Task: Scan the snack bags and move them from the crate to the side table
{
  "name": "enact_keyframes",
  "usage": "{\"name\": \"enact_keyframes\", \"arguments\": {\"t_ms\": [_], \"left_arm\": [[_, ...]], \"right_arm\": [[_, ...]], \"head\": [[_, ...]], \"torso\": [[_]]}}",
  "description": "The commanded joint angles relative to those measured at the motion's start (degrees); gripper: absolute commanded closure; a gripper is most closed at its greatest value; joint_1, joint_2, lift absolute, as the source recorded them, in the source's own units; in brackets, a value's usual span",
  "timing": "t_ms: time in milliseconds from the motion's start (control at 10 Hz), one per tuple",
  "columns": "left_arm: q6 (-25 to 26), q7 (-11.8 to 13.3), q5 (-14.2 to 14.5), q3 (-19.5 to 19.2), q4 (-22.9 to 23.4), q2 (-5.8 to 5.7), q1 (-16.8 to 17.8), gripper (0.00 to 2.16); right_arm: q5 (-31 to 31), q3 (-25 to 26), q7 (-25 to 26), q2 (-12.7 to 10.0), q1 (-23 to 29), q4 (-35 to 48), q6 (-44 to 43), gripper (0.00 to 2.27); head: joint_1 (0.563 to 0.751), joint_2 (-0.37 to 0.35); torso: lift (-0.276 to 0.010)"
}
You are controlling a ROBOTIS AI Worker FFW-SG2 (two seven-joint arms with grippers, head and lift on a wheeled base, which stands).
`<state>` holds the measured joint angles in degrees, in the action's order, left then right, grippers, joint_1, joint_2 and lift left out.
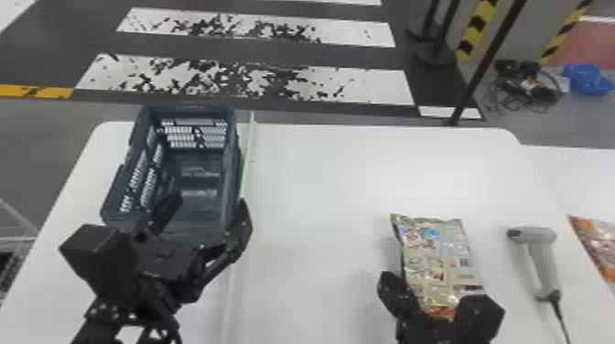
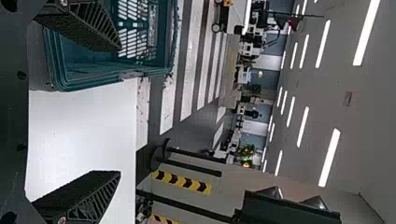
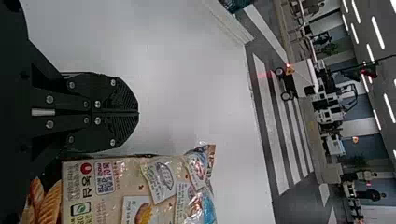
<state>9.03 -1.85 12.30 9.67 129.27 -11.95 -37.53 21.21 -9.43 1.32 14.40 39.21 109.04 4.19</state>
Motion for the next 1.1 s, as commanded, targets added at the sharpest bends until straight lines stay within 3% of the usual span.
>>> {"name": "enact_keyframes", "arguments": {"t_ms": [0, 100, 200, 300, 400, 800, 1000], "left_arm": [[-0.1, -0.1, 0.0, -0.1, -0.2, 0.00, 0.0, 0.05], [-0.1, -0.1, 0.0, -0.2, -0.2, 0.00, 0.0, 0.05], [-0.1, -0.2, 0.0, -0.2, -0.1, 0.00, 0.0, 0.05], [-0.1, -0.1, -0.1, -0.2, -0.1, 0.00, 0.0, 0.05], [-0.1, -0.2, -0.1, -0.2, -0.5, 0.00, 0.1, 0.05], [-0.1, -0.3, 0.2, -0.6, -0.8, 0.00, 0.2, 0.05], [-0.1, -0.3, 0.5, -0.6, -0.8, 0.09, 0.2, 0.05]], "right_arm": [[0.6, 0.4, 0.0, 0.1, 0.8, 4.2, 0.5, 2.24], [0.6, 1.4, -0.2, 0.3, 1.2, 6.8, 0.3, 2.18], [0.2, 3.6, -1.1, 0.4, 1.4, 8.8, -0.9, 1.48], [0.2, 6.7, -5.5, 0.4, 1.4, 9.2, -2.3, 0.65], [0.7, 10.8, -9.6, -0.2, 1.3, 9.2, -2.3, 0.10], [2.8, 22.0, -11.1, -1.0, -0.6, 4.9, 1.0, 0.06], [2.7, 26.6, -16.7, -0.8, -3.5, -0.8, 2.8, 0.06]], "head": [[0.695, -0.058], [0.695, -0.049], [0.695, -0.047], [0.695, -0.053], [0.695, -0.064], [0.695, -0.203], [0.695, -0.272]], "torso": [[-0.087], [-0.087], [-0.087], [-0.087], [-0.087], [-0.087], [-0.087]]}}
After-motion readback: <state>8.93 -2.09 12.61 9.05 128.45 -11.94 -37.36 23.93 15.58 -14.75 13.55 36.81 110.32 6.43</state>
